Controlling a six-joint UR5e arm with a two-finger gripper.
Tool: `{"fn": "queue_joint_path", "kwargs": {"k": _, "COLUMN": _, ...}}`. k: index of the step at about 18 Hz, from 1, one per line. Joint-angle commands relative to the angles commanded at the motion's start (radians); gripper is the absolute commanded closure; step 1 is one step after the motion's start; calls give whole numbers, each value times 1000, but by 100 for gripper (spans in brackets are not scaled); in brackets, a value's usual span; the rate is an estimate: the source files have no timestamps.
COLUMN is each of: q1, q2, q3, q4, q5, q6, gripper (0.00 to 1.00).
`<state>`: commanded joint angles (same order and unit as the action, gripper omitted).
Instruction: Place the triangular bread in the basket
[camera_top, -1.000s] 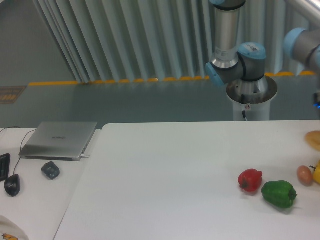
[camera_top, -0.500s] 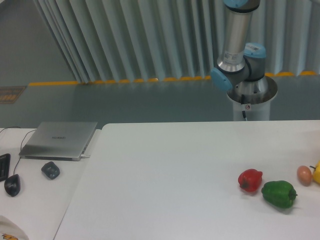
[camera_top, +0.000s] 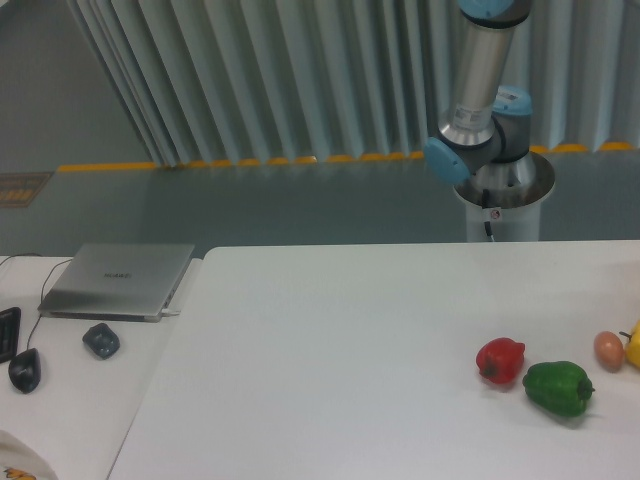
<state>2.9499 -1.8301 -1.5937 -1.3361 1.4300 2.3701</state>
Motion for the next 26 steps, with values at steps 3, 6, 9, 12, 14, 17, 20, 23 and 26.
{"fn": "queue_joint_path", "kwargs": {"k": 3, "q1": -43, "q2": 17, "q3": 3, "q4": -2, "q5": -2, "q6": -8, "gripper": 0}}
{"fn": "queue_joint_path", "kwargs": {"k": 6, "q1": -116, "q2": 17, "q3": 43, "q4": -2, "q5": 6, "q6": -118, "gripper": 0}}
{"fn": "queue_joint_path", "kwargs": {"k": 9, "q1": -225, "q2": 5, "q3": 80, "q4": 5, "q5": 76, "q6": -290, "gripper": 0}}
{"fn": "queue_joint_path", "kwargs": {"k": 12, "q1": -285, "q2": -24, "q3": 87, "q4": 73, "q5": 92, "q6": -396, "gripper": 0}}
{"fn": "queue_joint_path", "kwargs": {"k": 14, "q1": -296, "q2": -31, "q3": 90, "q4": 80, "q5": 93, "q6": -407, "gripper": 0}}
{"fn": "queue_joint_path", "kwargs": {"k": 17, "q1": -308, "q2": -37, "q3": 92, "q4": 80, "q5": 118, "q6": -417, "gripper": 0}}
{"fn": "queue_joint_path", "kwargs": {"k": 20, "q1": -319, "q2": -41, "q3": 92, "q4": 84, "q5": 138, "q6": -446, "gripper": 0}}
{"fn": "queue_joint_path", "kwargs": {"k": 23, "q1": -321, "q2": -41, "q3": 95, "q4": 84, "q5": 138, "q6": -456, "gripper": 0}}
{"fn": "queue_joint_path", "kwargs": {"k": 26, "q1": -319, "q2": -44, "q3": 95, "q4": 89, "q5": 138, "q6": -454, "gripper": 0}}
